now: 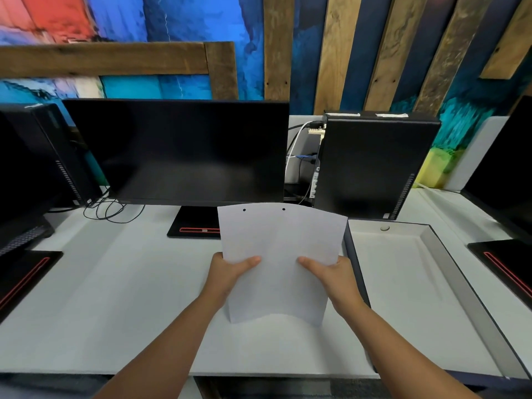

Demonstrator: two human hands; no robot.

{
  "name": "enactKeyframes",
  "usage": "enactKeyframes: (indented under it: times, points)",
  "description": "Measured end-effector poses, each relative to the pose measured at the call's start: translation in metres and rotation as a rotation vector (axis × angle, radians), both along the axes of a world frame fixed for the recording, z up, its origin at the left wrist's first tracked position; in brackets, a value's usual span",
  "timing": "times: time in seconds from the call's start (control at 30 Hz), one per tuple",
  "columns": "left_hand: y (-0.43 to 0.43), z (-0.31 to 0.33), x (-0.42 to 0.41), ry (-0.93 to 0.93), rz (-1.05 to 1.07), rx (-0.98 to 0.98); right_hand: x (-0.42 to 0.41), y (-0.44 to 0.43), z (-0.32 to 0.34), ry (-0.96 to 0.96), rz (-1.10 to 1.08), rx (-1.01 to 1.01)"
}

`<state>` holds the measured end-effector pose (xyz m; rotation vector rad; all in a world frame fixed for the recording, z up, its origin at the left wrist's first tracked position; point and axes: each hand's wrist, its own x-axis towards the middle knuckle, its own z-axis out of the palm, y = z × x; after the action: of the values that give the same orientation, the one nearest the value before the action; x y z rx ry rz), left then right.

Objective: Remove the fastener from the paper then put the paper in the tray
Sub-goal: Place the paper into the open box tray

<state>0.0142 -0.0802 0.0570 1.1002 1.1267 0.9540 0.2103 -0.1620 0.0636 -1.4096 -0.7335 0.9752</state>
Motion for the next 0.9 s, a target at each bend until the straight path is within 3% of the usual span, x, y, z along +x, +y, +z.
enactKeyframes:
  times: [0.43, 0.9]
  points:
    - [-0.010, -0.010, -0.003, 0.110, 0.005, -0.045, -0.023, -0.002, -0.012, 0.014, -0.072, -0.147]
    - [-0.002, -0.006, 0.007, 0.086, -0.090, -0.040, -0.013, -0.003, -0.009, -0.151, -0.154, -0.213]
